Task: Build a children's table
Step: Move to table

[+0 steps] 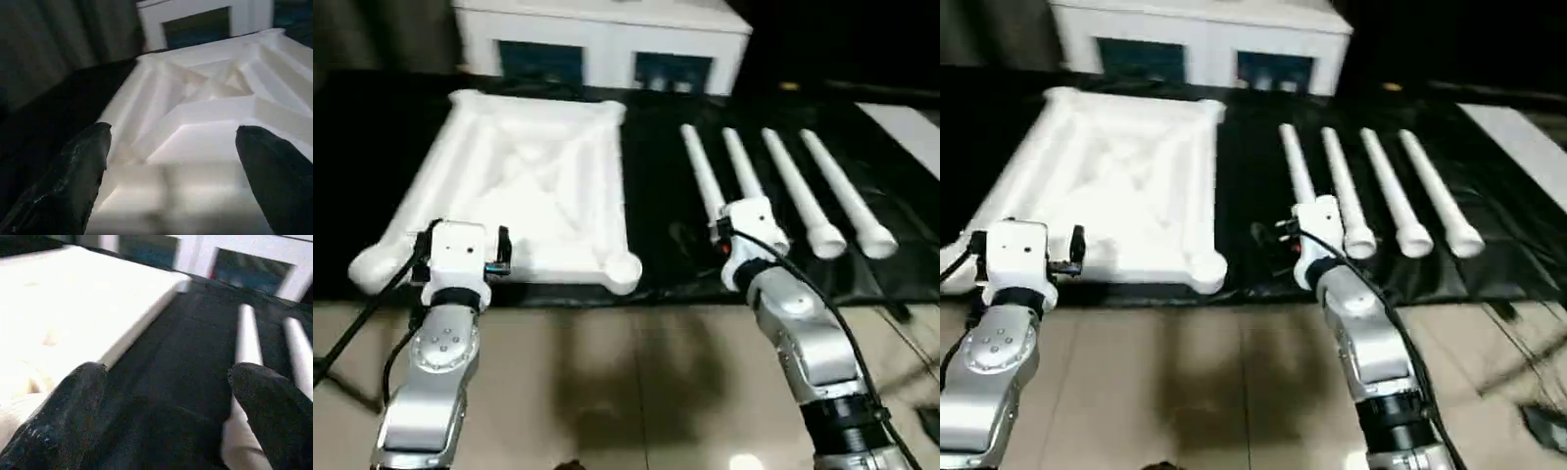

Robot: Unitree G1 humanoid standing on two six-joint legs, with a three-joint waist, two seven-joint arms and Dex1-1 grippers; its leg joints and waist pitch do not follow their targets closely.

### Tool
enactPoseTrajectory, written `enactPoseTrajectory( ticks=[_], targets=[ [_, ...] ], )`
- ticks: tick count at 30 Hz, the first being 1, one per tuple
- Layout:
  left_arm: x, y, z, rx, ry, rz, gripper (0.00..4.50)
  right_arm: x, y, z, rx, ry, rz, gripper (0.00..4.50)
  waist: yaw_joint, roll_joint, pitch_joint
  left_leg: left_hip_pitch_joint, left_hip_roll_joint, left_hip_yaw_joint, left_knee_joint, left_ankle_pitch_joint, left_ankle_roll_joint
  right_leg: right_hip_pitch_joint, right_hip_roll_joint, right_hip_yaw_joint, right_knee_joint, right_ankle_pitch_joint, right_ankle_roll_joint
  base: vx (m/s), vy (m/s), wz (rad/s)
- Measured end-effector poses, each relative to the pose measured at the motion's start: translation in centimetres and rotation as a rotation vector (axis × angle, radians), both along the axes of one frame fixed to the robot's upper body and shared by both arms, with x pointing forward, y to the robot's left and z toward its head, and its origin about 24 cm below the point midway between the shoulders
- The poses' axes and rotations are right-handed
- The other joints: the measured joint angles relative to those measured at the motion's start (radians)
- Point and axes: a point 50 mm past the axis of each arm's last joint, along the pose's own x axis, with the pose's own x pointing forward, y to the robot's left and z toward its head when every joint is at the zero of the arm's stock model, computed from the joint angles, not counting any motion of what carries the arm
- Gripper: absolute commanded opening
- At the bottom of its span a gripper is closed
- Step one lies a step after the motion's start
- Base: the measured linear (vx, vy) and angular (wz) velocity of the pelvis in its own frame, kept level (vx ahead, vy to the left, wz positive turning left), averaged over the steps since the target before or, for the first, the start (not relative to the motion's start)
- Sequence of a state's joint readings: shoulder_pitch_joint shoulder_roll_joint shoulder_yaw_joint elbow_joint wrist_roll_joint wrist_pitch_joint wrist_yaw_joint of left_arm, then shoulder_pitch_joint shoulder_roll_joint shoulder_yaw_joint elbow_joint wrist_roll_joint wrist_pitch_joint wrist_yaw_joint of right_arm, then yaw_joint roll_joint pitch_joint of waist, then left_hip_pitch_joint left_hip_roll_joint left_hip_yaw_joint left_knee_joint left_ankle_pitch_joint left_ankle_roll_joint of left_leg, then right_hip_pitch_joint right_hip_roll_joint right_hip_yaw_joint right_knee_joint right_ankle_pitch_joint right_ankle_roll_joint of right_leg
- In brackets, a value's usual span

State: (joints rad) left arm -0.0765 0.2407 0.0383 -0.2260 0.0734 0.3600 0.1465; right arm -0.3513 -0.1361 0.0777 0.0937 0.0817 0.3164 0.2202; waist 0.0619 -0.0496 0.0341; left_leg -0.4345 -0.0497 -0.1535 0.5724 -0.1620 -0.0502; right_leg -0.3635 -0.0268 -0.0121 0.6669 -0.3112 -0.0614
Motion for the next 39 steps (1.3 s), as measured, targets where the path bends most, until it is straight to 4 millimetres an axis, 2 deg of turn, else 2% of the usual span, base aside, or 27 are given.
enactPoseTrajectory(
  ticks=[1, 2, 3, 4, 5, 7, 12, 14, 16, 18, 20, 22, 23, 24, 25, 26, 28, 30, 31, 32, 33, 34, 35, 36, 37, 38, 39],
  targets=[
    [0.0, -0.3, -0.1, -0.011, 0.007, -0.005, 4.50, 0.1, -0.4, -0.1, 0.009, -0.003, -0.018, 4.41, 0.016, 0.005, 0.002, -0.028, 0.044, 0.073, 0.102, -0.078, 0.022, 0.006, 0.001, -0.038, -0.007, 0.012, 0.016, -0.068, -0.323, 0.58],
    [0.0, -0.4, -0.3, -0.013, 0.018, -0.007, 4.50, 0.1, -0.6, -0.3, 0.015, 0.007, -0.029, 4.41, 0.027, 0.000, 0.007, -0.026, 0.079, 0.134, 0.184, -0.103, 0.040, 0.017, 0.000, -0.056, -0.014, 0.017, 0.020, -0.068, -0.323, 0.58],
    [-0.1, -0.3, -0.3, -0.012, 0.021, -0.005, 4.50, 0.2, -0.6, -0.4, 0.039, 0.014, -0.036, 4.41, 0.034, -0.006, 0.009, -0.001, 0.105, 0.176, 0.192, -0.105, 0.042, 0.024, 0.002, -0.060, -0.020, 0.022, 0.023, -0.046, -0.233, 0.25],
    [0.0, -0.3, -0.2, -0.016, 0.014, -0.005, 4.50, 0.3, -0.6, -0.2, 0.065, 0.009, -0.038, 4.41, 0.040, -0.006, 0.009, 0.031, 0.118, 0.203, 0.166, -0.105, 0.043, 0.020, 0.006, -0.060, -0.020, 0.024, 0.019, -0.045, -0.185, 0.19],
    [0.2, -0.5, 0.1, -0.034, 0.006, -0.023, 4.50, 0.3, -0.9, 0.0, 0.088, 0.010, -0.043, 4.41, 0.051, 0.001, 0.009, 0.075, 0.132, 0.218, 0.094, -0.115, 0.039, 0.009, 0.017, -0.059, -0.020, 0.031, 0.015, -0.045, -0.185, 0.19],
    [0.2, -0.6, 0.1, -0.045, 0.012, -0.053, 4.50, 0.0, -0.7, -0.4, 0.106, 0.027, -0.019, 4.41, 0.051, 0.009, 0.014, 0.081, 0.161, 0.240, 0.060, -0.107, 0.012, -0.005, 0.025, -0.058, -0.027, 0.050, 0.021, -0.061, -0.106, 0.19],
    [0.3, -0.6, 0.0, -0.047, 0.026, -0.071, 4.50, -0.2, 0.3, -0.3, 0.103, 0.026, 0.013, 4.41, 0.050, 0.039, 0.019, 0.072, 0.186, 0.272, 0.059, -0.090, 0.008, -0.013, 0.023, -0.059, -0.017, 0.051, 0.005, -0.061, -0.058, 0.07],
    [0.3, -0.6, 0.0, -0.047, 0.028, -0.082, 4.50, -0.2, -0.1, -0.4, 0.085, 0.027, 0.001, 4.41, 0.050, 0.044, 0.021, 0.080, 0.192, 0.285, 0.050, -0.081, 0.000, -0.012, 0.021, -0.060, -0.021, 0.057, 0.005, -0.063, -0.011, 0.05],
    [0.3, -0.7, 0.0, -0.047, 0.030, -0.087, 4.50, -0.4, -0.5, -0.6, 0.062, 0.026, -0.006, 4.41, 0.048, 0.049, 0.025, 0.087, 0.196, 0.294, 0.049, -0.082, -0.006, -0.007, 0.020, -0.059, -0.022, 0.058, 0.006, 0.000, 0.000, 0.00],
    [0.3, -0.6, 0.0, -0.045, 0.030, -0.087, 4.50, -0.6, -0.7, -0.8, 0.052, 0.033, -0.011, 4.41, 0.043, 0.056, 0.032, 0.109, 0.197, 0.302, 0.038, -0.082, -0.006, 0.012, 0.018, -0.058, -0.031, 0.054, 0.011, 0.000, 0.000, 0.00],
    [0.5, -1.1, 0.2, -0.045, 0.024, -0.109, 4.50, -0.7, -1.2, -0.9, 0.048, 0.035, -0.023, 4.41, 0.030, 0.063, 0.036, 0.105, 0.188, 0.276, 0.030, -0.085, 0.000, 0.044, -0.008, -0.111, -0.056, 0.049, 0.020, -0.007, 0.017, 0.30],
    [0.5, -1.5, 0.2, -0.045, 0.026, -0.127, 4.50, -0.6, -1.6, -0.8, 0.043, 0.034, -0.033, 4.41, 0.025, 0.067, 0.039, 0.100, 0.196, 0.271, 0.050, -0.108, 0.039, 0.073, -0.030, -0.166, -0.076, 0.046, 0.024, 0.048, 0.043, 0.52],
    [0.5, -1.5, 0.2, -0.044, 0.028, -0.130, 4.50, -0.6, -1.6, -0.8, 0.044, 0.031, -0.038, 4.41, 0.025, 0.078, 0.040, 0.109, 0.212, 0.271, 0.059, -0.108, 0.037, 0.095, -0.029, -0.189, -0.090, 0.044, 0.028, 0.063, 0.049, 0.49],
    [0.5, -1.3, 0.1, -0.042, 0.031, -0.125, 4.50, -0.5, -1.6, -0.7, 0.049, 0.029, -0.041, 4.41, 0.025, 0.080, 0.042, 0.124, 0.220, 0.279, 0.050, -0.102, 0.010, 0.102, -0.027, -0.191, -0.091, 0.040, 0.033, 0.055, 0.057, 0.26],
    [0.4, -1.0, 0.0, -0.037, 0.035, -0.116, 4.50, -0.5, -1.0, -0.6, 0.066, 0.027, -0.033, 4.41, 0.024, 0.085, 0.044, 0.134, 0.217, 0.280, 0.047, -0.102, 0.005, 0.103, -0.025, -0.176, -0.081, 0.021, 0.028, 0.103, 0.054, 0.01],
    [0.3, -0.6, 0.0, -0.029, 0.038, -0.104, 4.50, -0.4, -0.2, -0.4, 0.073, 0.023, -0.010, 4.41, 0.015, 0.077, 0.041, 0.145, 0.205, 0.278, 0.044, -0.112, 0.007, 0.086, -0.024, -0.132, -0.028, -0.007, 0.005, 0.103, 0.054, 0.01],
    [0.3, -0.4, 0.1, -0.027, 0.034, -0.100, 4.50, -0.3, -0.1, -0.2, 0.069, 0.017, -0.004, 4.41, -0.001, 0.071, 0.036, 0.157, 0.195, 0.278, 0.044, -0.126, 0.009, 0.027, -0.033, -0.086, 0.062, 0.000, 0.016, 0.161, 0.009, 0.03],
    [0.3, -0.5, 0.1, -0.030, 0.034, -0.111, 4.50, -0.3, -0.3, -0.1, 0.065, 0.013, -0.007, 4.41, -0.024, 0.050, 0.025, 0.158, 0.183, 0.281, 0.043, -0.134, 0.008, -0.030, -0.054, -0.070, 0.047, 0.025, 0.035, 0.149, -0.037, 0.02],
    [0.4, -0.6, 0.1, -0.036, 0.032, -0.120, 4.50, -0.2, -0.4, -0.1, 0.065, 0.012, -0.008, 4.41, -0.033, 0.026, 0.018, 0.164, 0.165, 0.292, 0.043, -0.142, 0.009, -0.037, -0.070, -0.051, -0.012, 0.055, 0.036, 0.141, -0.091, 0.07],
    [0.4, -1.2, -0.2, -0.059, 0.038, -0.139, 4.50, -0.3, -1.0, -0.3, 0.058, 0.017, -0.025, 4.41, -0.037, 0.013, 0.018, 0.172, 0.155, 0.296, 0.051, -0.158, 0.015, -0.029, -0.068, -0.023, 0.005, 0.072, 0.075, 0.141, -0.091, 0.07],
    [0.5, -2.2, -0.3, -0.074, 0.042, -0.179, 4.50, -0.5, -1.7, -0.6, 0.058, 0.026, -0.048, 4.41, -0.030, 0.019, 0.017, 0.163, 0.154, 0.282, 0.091, -0.178, 0.069, -0.016, -0.060, -0.016, -0.003, 0.059, 0.060, 0.167, -0.062, 0.08],
    [0.5, -2.9, -0.4, -0.084, 0.044, -0.209, 4.50, -0.5, -2.3, -0.7, 0.056, 0.030, -0.071, 4.41, -0.024, 0.020, 0.017, 0.140, 0.148, 0.266, 0.143, -0.185, 0.087, -0.004, -0.056, -0.015, -0.014, 0.056, 0.057, 0.199, -0.049, 0.02],
    [0.4, -2.9, -0.5, -0.086, 0.046, -0.218, 4.50, -0.4, -2.7, -0.5, 0.059, 0.022, -0.087, 4.41, -0.020, 0.021, 0.015, 0.102, 0.142, 0.256, 0.192, -0.185, 0.087, 0.016, -0.046, -0.009, -0.031, 0.054, 0.053, 0.199, -0.049, 0.02],
    [0.4, -2.8, -0.5, -0.084, 0.045, -0.217, 4.50, -0.4, -2.8, -0.3, 0.062, 0.016, -0.090, 4.41, -0.016, 0.026, 0.014, 0.075, 0.143, 0.252, 0.192, -0.177, 0.074, 0.032, -0.039, -0.009, -0.042, 0.051, 0.049, 0.174, -0.049, 0.03],
    [0.4, -2.7, -0.5, -0.082, 0.045, -0.216, 4.50, -0.4, -2.8, -0.2, 0.065, 0.012, -0.088, 4.41, -0.007, 0.036, 0.009, 0.050, 0.155, 0.247, 0.171, -0.160, 0.060, 0.044, -0.028, -0.014, -0.051, 0.047, 0.046, 0.161, -0.019, 0.04],
    [0.3, -2.7, -0.5, -0.079, 0.042, -0.217, 4.50, -0.3, -2.7, 0.0, 0.067, 0.004, -0.083, 4.41, 0.001, 0.064, 0.009, 0.029, 0.180, 0.243, 0.094, -0.123, 0.058, 0.064, -0.008, -0.040, -0.058, 0.037, 0.046, 0.161, -0.019, 0.04],
    [0.3, -2.6, -0.4, -0.076, 0.039, -0.216, 4.50, -0.3, -2.7, 0.2, 0.067, -0.005, -0.079, 4.41, 0.001, 0.097, 0.011, 0.032, 0.207, 0.240, 0.050, -0.055, 0.040, 0.073, 0.013, -0.058, -0.052, 0.023, 0.054, 0.126, 0.048, -0.03]
  ],
)
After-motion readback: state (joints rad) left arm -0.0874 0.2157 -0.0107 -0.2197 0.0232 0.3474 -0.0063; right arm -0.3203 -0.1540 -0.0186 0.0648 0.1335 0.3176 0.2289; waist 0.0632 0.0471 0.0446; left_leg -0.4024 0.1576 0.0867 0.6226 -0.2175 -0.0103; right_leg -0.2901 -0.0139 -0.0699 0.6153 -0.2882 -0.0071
